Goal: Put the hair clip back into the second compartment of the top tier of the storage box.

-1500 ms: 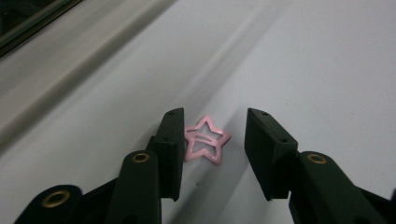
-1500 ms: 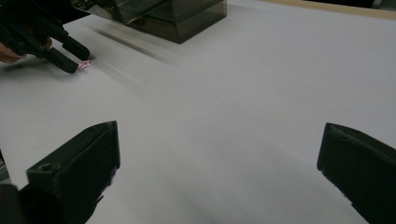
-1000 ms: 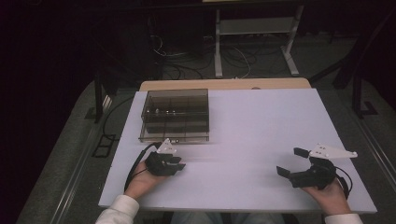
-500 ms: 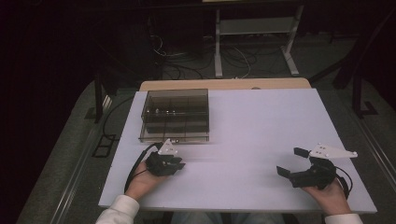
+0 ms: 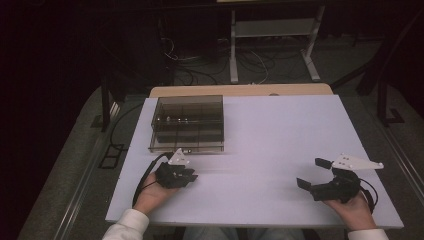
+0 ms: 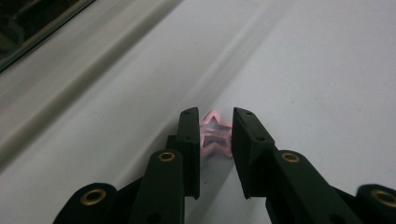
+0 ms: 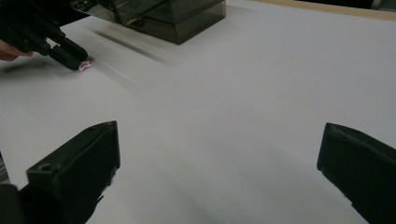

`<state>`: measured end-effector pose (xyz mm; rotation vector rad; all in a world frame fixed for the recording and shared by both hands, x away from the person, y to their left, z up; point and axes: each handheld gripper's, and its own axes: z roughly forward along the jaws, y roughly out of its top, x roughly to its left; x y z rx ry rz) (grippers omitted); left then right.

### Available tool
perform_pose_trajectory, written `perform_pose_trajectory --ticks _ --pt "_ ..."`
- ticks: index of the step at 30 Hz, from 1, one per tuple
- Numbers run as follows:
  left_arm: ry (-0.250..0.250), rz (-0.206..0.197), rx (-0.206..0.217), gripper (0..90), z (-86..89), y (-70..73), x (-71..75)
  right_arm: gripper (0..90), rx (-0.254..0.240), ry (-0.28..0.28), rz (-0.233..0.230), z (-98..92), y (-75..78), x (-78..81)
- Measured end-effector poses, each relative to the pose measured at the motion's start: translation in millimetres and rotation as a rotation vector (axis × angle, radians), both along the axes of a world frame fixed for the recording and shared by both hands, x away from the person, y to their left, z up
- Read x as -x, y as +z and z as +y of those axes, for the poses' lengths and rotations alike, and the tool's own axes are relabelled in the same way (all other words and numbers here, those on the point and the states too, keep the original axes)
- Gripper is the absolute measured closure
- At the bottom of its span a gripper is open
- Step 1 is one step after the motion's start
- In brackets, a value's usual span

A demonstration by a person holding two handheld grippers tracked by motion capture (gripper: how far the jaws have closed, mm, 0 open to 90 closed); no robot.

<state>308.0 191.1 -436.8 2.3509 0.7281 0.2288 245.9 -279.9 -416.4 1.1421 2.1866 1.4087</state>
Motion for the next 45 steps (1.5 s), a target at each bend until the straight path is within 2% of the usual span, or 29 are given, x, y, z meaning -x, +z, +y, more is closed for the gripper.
perform_pose_trajectory --ticks 8,18,29,33,37,45 --pt "-0.004 0.016 0.019 72.6 0.8 5.0 1.3 0.0 0.001 -0.002 0.001 -0.1 0.0 0.1" --pt "-0.033 0.061 0.11 72.6 -0.8 17.4 5.0 0.0 0.0 -0.002 0.001 -0.1 0.0 0.4" --pt "-0.048 0.085 0.173 72.6 2.1 29.6 5.4 0.0 0.0 -0.003 0.002 -0.1 0.0 0.5" --pt "-0.058 0.088 0.184 72.7 2.6 34.3 5.9 0.0 0.0 -0.003 0.002 -0.2 0.1 0.6" --pt "-0.068 0.091 0.168 72.7 1.9 38.3 6.1 0.0 0.0 -0.003 0.002 -0.1 0.1 0.6" --pt "-0.072 0.092 0.174 72.6 2.6 46.5 5.3 0.0 0.0 -0.003 0.002 -0.2 0.1 0.5"
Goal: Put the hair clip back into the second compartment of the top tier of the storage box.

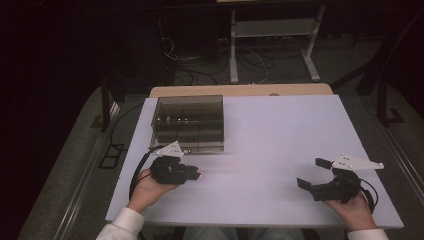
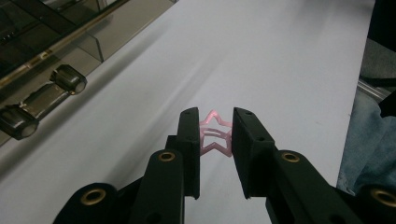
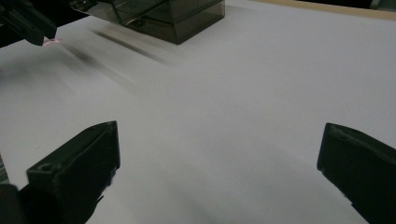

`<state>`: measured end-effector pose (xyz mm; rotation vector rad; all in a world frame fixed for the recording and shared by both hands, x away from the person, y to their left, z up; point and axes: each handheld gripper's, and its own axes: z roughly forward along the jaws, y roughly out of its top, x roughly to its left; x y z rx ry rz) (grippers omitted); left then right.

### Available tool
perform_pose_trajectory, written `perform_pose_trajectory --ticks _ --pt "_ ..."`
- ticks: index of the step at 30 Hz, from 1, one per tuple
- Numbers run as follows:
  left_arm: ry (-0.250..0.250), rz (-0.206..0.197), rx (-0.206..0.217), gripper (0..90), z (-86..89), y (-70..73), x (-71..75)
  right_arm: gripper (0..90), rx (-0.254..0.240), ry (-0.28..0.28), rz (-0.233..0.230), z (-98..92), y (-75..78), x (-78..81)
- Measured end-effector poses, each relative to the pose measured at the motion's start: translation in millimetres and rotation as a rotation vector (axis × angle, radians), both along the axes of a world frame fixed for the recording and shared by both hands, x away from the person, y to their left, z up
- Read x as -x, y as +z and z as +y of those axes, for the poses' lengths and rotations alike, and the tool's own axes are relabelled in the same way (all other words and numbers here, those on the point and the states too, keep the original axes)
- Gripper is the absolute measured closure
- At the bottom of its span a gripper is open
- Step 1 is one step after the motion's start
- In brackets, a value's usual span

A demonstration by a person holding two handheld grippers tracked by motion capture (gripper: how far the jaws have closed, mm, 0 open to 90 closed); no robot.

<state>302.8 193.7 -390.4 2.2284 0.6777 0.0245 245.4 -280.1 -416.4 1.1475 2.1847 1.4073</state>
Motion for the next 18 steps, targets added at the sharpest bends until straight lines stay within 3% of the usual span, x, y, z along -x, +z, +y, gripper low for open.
perform_pose_trajectory --ticks 18 --pt "-0.022 -0.019 -0.006 72.6 -1.5 19.8 -4.4 0.0 0.0 0.0 -0.001 0.0 0.0 -0.1"
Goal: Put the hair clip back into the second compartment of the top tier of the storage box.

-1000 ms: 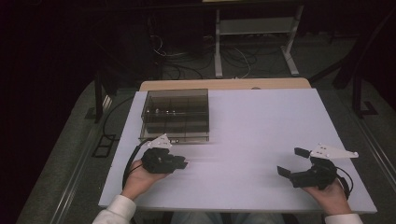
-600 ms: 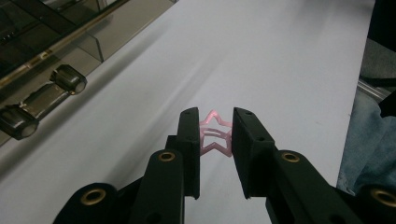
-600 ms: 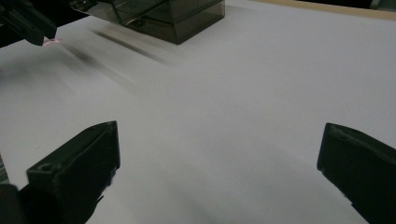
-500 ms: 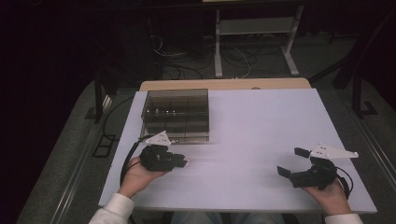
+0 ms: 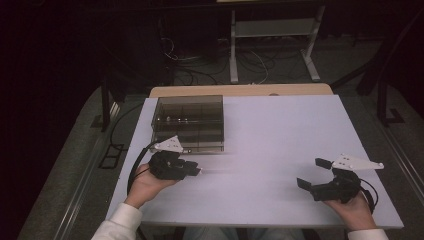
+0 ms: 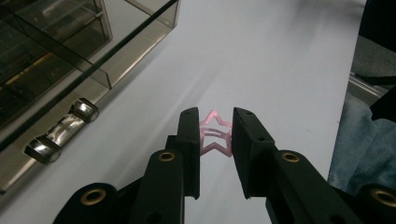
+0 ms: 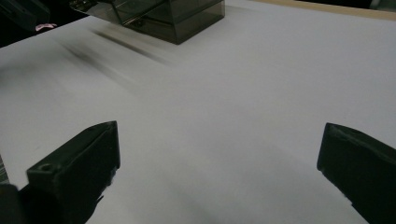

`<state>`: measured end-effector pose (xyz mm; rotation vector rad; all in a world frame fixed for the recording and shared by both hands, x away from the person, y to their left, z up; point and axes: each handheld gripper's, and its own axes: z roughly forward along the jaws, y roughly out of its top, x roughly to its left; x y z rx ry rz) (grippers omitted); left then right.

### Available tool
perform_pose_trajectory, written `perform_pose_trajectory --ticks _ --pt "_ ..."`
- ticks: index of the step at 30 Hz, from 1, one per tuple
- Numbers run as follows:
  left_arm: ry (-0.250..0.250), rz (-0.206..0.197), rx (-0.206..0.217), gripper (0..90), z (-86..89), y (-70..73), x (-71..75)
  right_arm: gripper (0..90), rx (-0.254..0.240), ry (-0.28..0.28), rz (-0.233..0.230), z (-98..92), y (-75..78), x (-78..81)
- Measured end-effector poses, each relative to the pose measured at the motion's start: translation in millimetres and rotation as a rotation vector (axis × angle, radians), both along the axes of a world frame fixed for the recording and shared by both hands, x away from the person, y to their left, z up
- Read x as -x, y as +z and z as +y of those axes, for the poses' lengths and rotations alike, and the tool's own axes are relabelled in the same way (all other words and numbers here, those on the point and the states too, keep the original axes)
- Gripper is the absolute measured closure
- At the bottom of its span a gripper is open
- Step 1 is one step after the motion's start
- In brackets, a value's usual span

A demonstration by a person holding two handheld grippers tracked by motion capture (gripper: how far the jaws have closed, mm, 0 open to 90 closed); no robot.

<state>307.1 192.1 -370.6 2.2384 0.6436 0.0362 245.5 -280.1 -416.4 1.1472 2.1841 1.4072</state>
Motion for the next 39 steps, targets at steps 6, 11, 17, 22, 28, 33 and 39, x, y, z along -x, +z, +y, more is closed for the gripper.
perform_pose_trajectory --ticks 6,11,17,22,28,33,39 --pt "0.0 -0.013 -0.003 72.7 1.4 9.1 -3.5 0.0 0.001 0.0 0.0 0.2 0.0 0.1" --pt "-0.002 -0.022 0.002 72.7 1.9 17.1 -6.0 0.0 0.0 0.0 0.0 0.0 0.0 0.0" --pt "-0.001 -0.031 0.005 72.7 2.9 25.5 -9.0 0.0 0.0 0.0 0.0 0.2 0.0 0.1" --pt "0.004 -0.028 0.011 72.6 3.7 27.9 -11.2 0.0 0.0 0.0 0.0 -0.1 0.0 0.1" --pt "0.006 -0.031 0.009 72.7 4.3 30.5 -14.6 0.0 0.001 0.0 -0.001 -0.3 0.0 0.1" --pt "0.014 -0.033 0.013 72.6 5.6 34.6 -17.5 0.0 0.001 0.0 -0.001 -0.4 0.0 0.1" --pt "0.023 -0.034 0.013 72.6 7.1 37.7 -22.5 0.0 0.002 0.001 -0.001 -0.3 -0.2 -0.2"
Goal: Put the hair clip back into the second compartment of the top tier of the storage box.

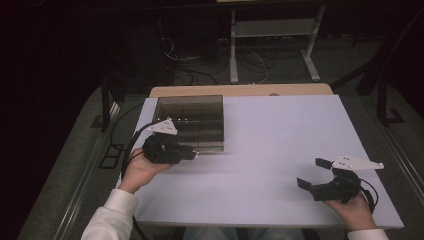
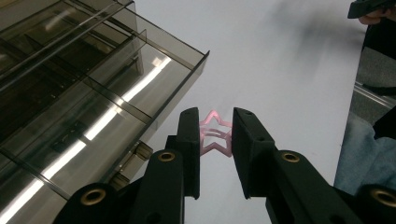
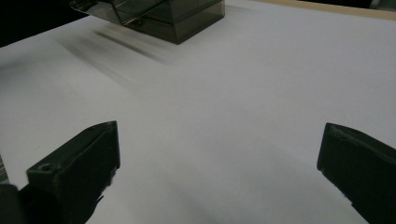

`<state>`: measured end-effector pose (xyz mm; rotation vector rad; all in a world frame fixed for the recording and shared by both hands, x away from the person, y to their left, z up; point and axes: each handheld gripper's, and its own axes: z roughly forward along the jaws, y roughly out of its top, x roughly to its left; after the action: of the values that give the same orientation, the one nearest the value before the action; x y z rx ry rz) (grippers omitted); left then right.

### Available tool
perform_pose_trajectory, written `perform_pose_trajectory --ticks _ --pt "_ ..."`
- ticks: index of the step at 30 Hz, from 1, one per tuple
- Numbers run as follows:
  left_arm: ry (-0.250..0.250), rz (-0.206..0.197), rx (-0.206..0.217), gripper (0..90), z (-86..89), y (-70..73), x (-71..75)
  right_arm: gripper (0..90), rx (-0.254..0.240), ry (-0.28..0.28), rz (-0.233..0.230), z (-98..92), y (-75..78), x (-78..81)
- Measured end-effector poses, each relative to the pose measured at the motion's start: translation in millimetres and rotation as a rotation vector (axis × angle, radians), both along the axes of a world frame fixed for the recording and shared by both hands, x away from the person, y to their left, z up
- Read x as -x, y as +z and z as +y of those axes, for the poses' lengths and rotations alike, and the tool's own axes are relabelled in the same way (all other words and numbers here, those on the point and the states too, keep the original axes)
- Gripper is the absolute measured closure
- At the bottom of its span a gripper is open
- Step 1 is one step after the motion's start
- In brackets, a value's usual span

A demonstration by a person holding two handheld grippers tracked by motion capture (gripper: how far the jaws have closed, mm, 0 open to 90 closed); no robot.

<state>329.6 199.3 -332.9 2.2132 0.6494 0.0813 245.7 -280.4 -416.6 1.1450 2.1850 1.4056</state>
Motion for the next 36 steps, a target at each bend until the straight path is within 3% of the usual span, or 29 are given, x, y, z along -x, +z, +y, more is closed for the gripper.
perform_pose_trajectory --ticks 12,36 --pt "0.015 -0.01 0.0 72.6 0.5 10.3 -8.1 0.0 0.0 0.001 0.001 0.0 -0.3 -0.2" --pt "0.062 -0.002 0.008 72.6 7.8 15.0 -26.7 0.0 0.003 0.003 0.001 0.3 -0.6 -0.6"
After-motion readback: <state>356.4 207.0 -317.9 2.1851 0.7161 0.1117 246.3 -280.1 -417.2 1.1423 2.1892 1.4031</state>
